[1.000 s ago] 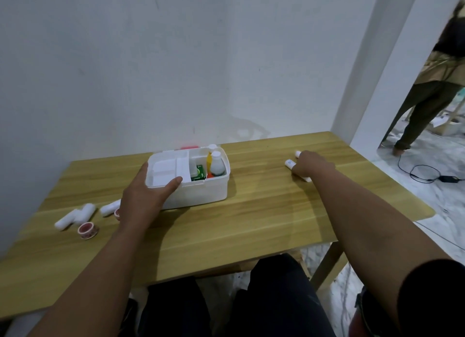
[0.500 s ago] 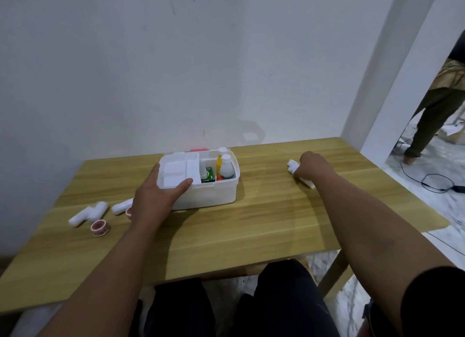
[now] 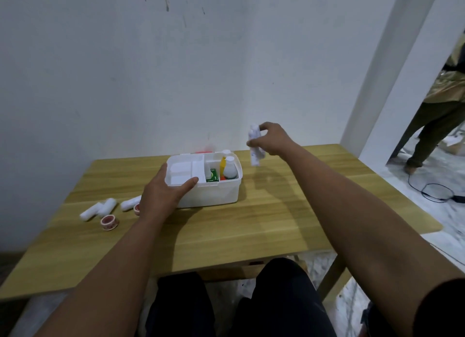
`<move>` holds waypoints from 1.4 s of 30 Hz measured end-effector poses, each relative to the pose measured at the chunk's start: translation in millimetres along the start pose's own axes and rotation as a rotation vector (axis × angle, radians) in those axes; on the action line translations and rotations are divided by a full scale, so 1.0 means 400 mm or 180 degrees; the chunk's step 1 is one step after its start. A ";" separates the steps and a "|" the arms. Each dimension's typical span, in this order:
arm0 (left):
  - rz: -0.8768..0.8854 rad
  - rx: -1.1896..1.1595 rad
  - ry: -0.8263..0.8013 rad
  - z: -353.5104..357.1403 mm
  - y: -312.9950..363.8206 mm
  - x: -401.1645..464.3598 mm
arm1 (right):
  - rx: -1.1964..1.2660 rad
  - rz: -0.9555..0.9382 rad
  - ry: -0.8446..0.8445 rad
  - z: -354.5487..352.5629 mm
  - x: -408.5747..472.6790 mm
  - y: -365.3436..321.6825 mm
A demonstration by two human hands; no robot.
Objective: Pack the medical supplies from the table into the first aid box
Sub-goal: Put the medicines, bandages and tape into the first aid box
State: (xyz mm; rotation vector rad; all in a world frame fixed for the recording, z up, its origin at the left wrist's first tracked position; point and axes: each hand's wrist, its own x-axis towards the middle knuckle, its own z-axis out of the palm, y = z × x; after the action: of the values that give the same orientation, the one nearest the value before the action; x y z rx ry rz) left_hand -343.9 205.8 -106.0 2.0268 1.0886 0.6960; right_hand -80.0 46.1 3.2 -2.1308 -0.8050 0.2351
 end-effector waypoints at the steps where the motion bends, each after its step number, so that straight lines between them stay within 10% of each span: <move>1: 0.0004 0.0006 -0.0005 0.001 -0.003 0.004 | 0.0092 -0.0053 0.0007 0.012 -0.006 -0.018; 42: 0.0044 0.0046 -0.0025 0.002 -0.001 0.008 | 0.0094 -0.0655 0.0362 0.218 -0.176 0.062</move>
State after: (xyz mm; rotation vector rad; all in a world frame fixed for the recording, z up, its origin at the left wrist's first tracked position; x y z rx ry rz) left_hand -342.1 208.3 -106.5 2.0494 1.0789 0.6884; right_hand -159.9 46.8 -79.0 -1.9971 -0.9394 0.0177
